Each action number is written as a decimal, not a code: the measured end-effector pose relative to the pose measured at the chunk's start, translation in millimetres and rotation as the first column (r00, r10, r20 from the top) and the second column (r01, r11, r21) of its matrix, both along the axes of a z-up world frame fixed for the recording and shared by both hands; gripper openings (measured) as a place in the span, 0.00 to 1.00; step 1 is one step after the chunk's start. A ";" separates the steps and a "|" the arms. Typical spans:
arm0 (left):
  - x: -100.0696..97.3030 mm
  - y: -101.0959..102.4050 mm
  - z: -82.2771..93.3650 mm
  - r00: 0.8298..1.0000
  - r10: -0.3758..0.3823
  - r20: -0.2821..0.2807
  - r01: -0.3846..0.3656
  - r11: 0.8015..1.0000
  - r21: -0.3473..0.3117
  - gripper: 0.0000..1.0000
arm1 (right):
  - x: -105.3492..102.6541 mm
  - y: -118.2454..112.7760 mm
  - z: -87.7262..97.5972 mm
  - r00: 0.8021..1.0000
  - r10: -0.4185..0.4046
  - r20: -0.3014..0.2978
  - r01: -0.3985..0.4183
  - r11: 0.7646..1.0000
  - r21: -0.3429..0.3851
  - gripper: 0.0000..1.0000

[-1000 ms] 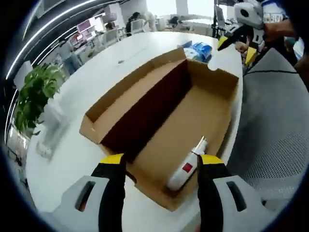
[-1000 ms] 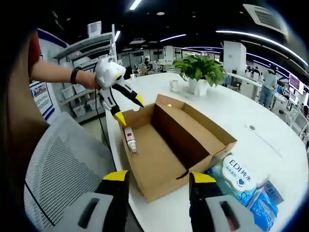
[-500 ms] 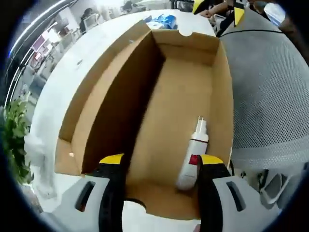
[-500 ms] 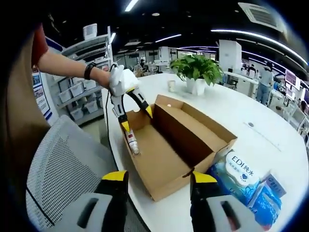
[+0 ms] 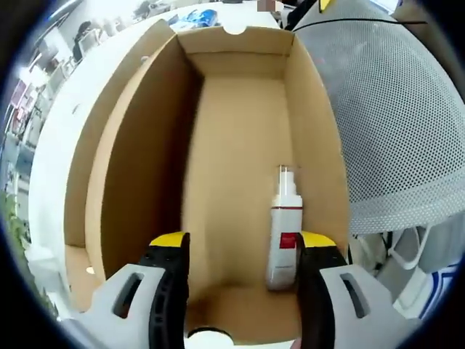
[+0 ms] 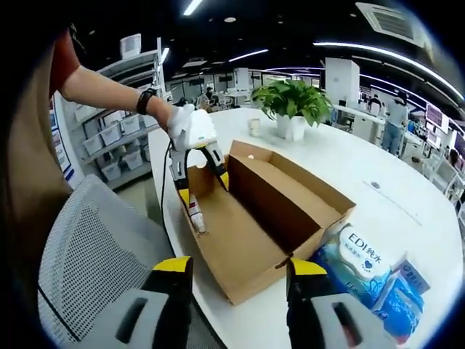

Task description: Operate the shoe box by opening the lid, removing the specified soft item, and placing it in the target area until the item is outside and the box remains undamaged.

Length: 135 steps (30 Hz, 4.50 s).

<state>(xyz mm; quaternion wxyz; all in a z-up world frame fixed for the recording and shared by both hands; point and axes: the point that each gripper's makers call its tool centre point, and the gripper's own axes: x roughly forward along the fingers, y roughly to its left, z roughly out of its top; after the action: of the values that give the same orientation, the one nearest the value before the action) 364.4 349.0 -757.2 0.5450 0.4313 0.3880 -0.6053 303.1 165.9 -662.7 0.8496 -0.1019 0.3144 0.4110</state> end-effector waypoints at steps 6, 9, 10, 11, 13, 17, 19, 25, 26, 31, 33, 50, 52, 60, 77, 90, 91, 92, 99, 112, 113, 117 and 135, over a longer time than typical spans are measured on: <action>3.1 1.7 0.2 1.000 0.026 0.007 -0.026 1.000 -0.006 0.61 | -0.6 3.3 -2.5 1.000 0.006 -0.008 -0.006 1.000 0.003 0.49; 4.0 2.6 0.5 0.999 0.040 0.011 -0.039 0.999 -0.012 0.62 | -0.3 3.7 -3.5 1.000 0.005 -0.012 -0.005 1.000 0.004 0.49; 4.4 3.0 1.0 0.999 0.043 0.014 -0.043 0.999 -0.015 0.62 | -0.4 3.9 -3.4 1.000 0.006 -0.012 -0.006 1.000 0.005 0.49; 5.9 3.7 1.7 0.999 0.049 0.023 -0.049 0.999 -0.019 0.62 | -0.6 4.1 -3.1 1.000 0.007 -0.013 -0.007 1.000 0.005 0.49; 7.9 5.5 1.9 0.998 0.055 0.035 -0.054 0.998 -0.018 0.61 | -0.6 3.9 -2.8 1.000 0.007 -0.012 -0.007 1.000 0.004 0.49; 7.0 7.8 2.8 0.997 0.059 0.046 -0.058 0.998 -0.017 0.61 | -2.0 2.2 -3.3 1.000 0.006 -0.015 -0.006 1.000 0.003 0.49; 5.3 9.0 3.0 0.997 0.050 0.050 -0.050 0.999 -0.010 0.60 | -3.4 0.9 -3.7 1.000 0.006 -0.017 -0.006 1.000 0.001 0.49; 0.5 7.6 3.3 0.998 0.044 0.037 -0.044 0.999 -0.005 0.55 | -5.1 -2.4 -6.2 1.000 -0.003 -0.024 0.003 1.000 0.000 0.49; -0.7 7.3 2.1 0.999 0.042 0.033 -0.042 0.999 -0.003 0.55 | -5.8 -2.8 -7.1 1.000 -0.002 -0.027 0.002 1.000 -0.001 0.49; 3.1 5.8 -1.5 0.998 0.044 0.046 -0.044 0.999 -0.004 0.57 | -8.8 -4.5 -10.3 0.999 -0.006 -0.033 0.006 1.000 -0.003 0.49; 3.4 6.1 -3.0 0.998 0.039 0.048 -0.039 0.999 -0.003 0.56 | -8.5 -5.7 -10.6 0.999 -0.017 -0.034 0.017 1.000 0.001 0.48; 6.5 7.9 -5.6 0.994 0.069 0.086 -0.069 0.998 -0.010 0.46 | -16.8 -9.6 -13.9 0.998 -0.054 -0.045 0.054 0.998 0.009 0.47; 11.1 6.5 -4.2 0.990 0.085 0.110 -0.083 0.996 -0.024 0.45 | -16.2 -10.7 -13.9 0.997 -0.056 -0.045 0.056 0.998 0.006 0.47; 9.5 10.5 -10.5 0.992 0.069 0.110 -0.070 0.998 0.004 0.34 | -13.5 -10.2 -11.9 0.997 -0.061 -0.044 0.062 0.998 0.008 0.46; -0.6 -10.1 -26.9 0.984 -0.074 0.164 0.070 0.997 0.028 0.27 | -19.2 -1.8 -18.5 0.996 -0.058 -0.070 0.059 0.998 0.017 0.46; 2.9 -17.4 -19.5 0.981 0.004 0.196 0.007 0.998 -0.057 0.19 | -11.6 7.3 -17.0 0.992 -0.078 -0.100 0.085 0.994 0.063 0.44; 2.1 -17.5 -17.3 0.980 0.011 0.200 0.002 0.998 -0.064 0.19 | -10.3 9.5 -17.4 0.992 -0.077 -0.105 0.084 0.994 0.064 0.44; 2.6 -17.7 -15.7 0.979 0.016 0.205 -0.001 0.997 -0.071 0.19 | -9.7 11.2 -17.7 0.991 -0.075 -0.107 0.082 0.995 0.064 0.44; 5.8 -21.7 1.7 0.970 0.050 0.239 -0.021 0.992 -0.122 0.19 | -2.6 28.6 -15.5 0.991 -0.053 -0.124 0.065 0.994 0.088 0.43; 5.2 -9.5 -18.2 0.969 0.017 0.248 -0.005 0.999 -0.048 0.19 | 5.3 46.4 -14.5 0.991 -0.017 -0.130 0.029 0.995 0.091 0.43; 5.5 -9.1 -20.6 0.972 0.020 0.234 -0.009 0.999 -0.045 0.20 | 4.9 45.7 -15.1 0.991 -0.018 -0.132 0.030 0.995 0.090 0.43; 3.5 -12.2 -22.7 0.976 0.012 0.219 -0.003 0.999 -0.039 0.29 | 3.5 42.3 -16.4 0.990 -0.023 -0.138 0.035 0.996 0.086 0.43; -1.4 -22.1 -28.5 0.986 0.107 0.124 -0.099 0.992 -0.074 0.21 | 2.8 45.4 -17.7 0.989 -0.016 -0.149 0.029 0.996 0.089 0.43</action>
<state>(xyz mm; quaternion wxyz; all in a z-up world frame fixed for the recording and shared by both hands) 363.0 326.9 -785.7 0.6136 0.4297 0.3534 -0.5603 305.9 211.3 -680.5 0.8323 -0.0287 0.3585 0.4219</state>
